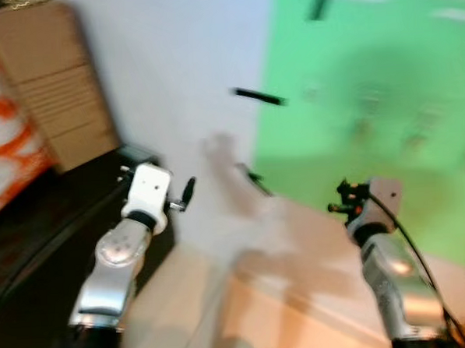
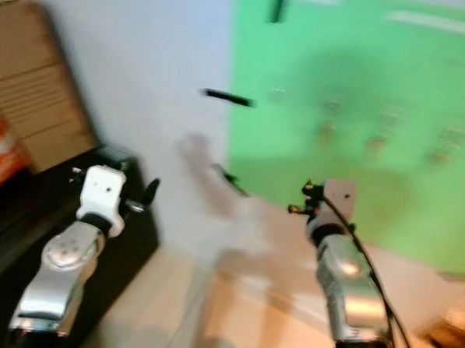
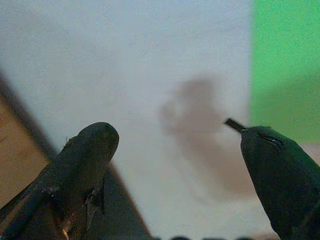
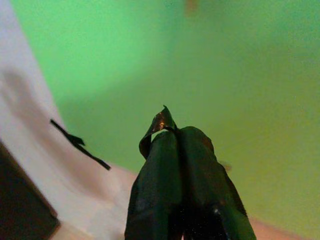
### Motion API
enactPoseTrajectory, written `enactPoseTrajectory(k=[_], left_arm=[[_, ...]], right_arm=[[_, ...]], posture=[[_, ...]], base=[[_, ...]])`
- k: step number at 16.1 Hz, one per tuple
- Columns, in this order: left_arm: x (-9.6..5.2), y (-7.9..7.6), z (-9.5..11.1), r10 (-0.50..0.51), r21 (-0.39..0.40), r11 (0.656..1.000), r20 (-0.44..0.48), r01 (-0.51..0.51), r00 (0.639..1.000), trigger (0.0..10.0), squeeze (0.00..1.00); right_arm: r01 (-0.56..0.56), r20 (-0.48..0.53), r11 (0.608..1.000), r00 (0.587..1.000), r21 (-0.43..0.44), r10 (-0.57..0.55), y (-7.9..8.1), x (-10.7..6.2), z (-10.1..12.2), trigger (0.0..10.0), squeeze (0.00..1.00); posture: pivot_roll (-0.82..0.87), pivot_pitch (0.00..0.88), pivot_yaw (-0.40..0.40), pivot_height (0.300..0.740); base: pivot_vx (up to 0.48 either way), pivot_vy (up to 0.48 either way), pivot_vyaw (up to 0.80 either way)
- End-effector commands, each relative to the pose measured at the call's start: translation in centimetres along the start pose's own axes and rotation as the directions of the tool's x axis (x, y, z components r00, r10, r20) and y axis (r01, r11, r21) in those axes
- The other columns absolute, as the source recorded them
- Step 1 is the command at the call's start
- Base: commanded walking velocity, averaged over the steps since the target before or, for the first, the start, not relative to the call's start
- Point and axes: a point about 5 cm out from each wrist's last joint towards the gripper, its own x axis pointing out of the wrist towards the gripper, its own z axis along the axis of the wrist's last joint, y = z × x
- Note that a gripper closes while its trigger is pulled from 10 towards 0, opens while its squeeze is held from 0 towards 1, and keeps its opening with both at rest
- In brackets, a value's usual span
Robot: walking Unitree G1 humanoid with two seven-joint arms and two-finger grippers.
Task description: Hang keys on a hook
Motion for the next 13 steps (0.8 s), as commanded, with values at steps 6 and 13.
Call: enactPoseTrajectory(k=[6, 13], left_arm=[[0.6, -0.4, 0.5, -0.041, 0.004, 0.999, 0.012, 0.040, 0.999, 10.0, 0.00], [0.2, -0.2, 0.4, -0.013, -0.024, 1.000, 0.012, 0.013, 1.000, 10.0, 0.00]], right_arm=[[-0.029, 0.020, 0.999, 0.999, -0.014, 0.029, 0.7, 0.2, 0.4, 10.0, 0.00], [-0.080, 0.016, 0.996, 0.997, -0.035, 0.080, 1.2, 0.9, 0.5, 10.0, 0.00]], posture=[[-0.03, 0.000, 0.019, 0.740], [0.01, 0.000, -0.011, 0.740]], base=[[0.000, 0.000, -0.80], [0.000, 0.168, -0.29]])
